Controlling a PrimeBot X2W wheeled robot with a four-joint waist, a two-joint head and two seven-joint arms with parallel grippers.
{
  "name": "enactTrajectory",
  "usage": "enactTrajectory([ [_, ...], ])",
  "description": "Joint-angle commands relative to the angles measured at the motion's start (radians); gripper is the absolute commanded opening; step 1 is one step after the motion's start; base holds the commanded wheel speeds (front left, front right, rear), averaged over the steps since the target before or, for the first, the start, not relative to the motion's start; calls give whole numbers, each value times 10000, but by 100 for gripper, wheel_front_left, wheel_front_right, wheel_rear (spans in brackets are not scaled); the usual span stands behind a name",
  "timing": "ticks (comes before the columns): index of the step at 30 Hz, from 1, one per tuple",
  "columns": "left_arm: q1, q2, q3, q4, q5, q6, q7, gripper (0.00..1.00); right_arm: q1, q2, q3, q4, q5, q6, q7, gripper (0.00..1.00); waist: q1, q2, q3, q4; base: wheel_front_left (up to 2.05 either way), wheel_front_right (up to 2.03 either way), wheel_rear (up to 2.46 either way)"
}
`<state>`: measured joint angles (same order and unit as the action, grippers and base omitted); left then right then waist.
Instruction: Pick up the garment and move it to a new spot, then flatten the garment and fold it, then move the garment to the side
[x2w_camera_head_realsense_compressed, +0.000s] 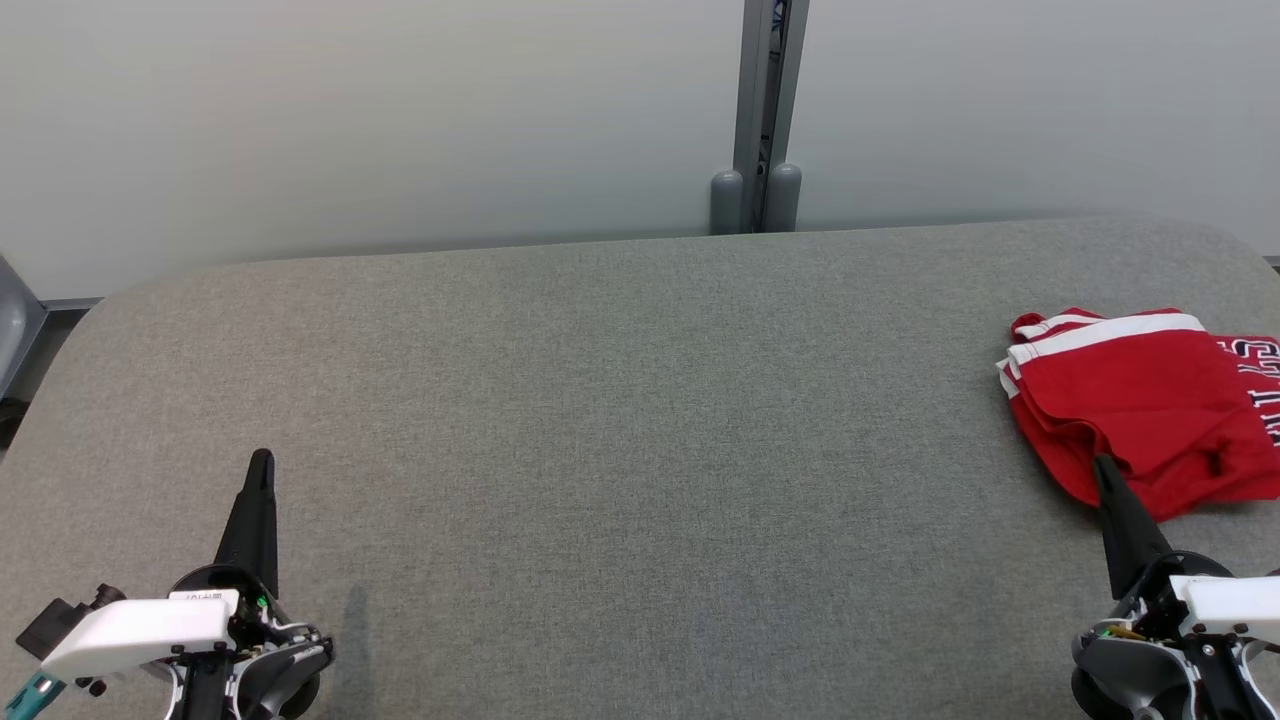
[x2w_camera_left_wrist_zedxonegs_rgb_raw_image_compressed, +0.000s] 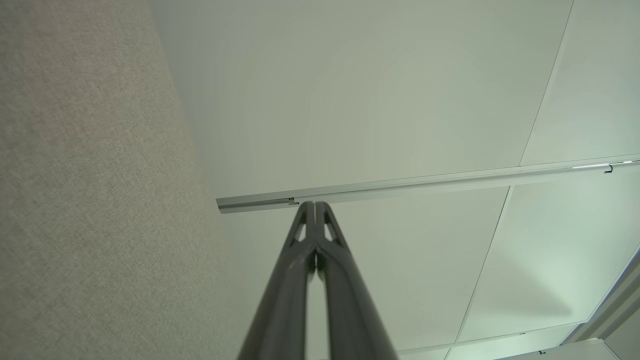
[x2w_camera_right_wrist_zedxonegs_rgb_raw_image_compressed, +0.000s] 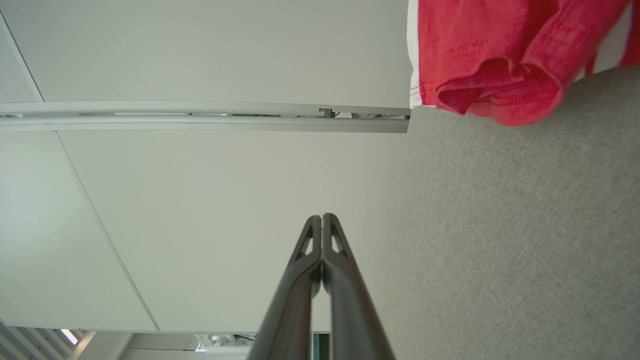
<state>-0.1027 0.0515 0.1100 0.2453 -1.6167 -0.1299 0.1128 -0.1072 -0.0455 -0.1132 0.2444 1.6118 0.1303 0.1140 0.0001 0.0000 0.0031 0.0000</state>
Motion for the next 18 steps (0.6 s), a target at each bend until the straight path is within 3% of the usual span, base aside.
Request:
enactTrajectory([
  [1,-142,31,38,6,28,-25,13,0,-51,-89,-16,22,24,7,34,0,-1,0,0,0,0,0,0],
  [18,-143,24,48,6,39,-25,18,0,-50,-89,-15,21,24,7,33,0,-1,0,0,0,0,0,0],
])
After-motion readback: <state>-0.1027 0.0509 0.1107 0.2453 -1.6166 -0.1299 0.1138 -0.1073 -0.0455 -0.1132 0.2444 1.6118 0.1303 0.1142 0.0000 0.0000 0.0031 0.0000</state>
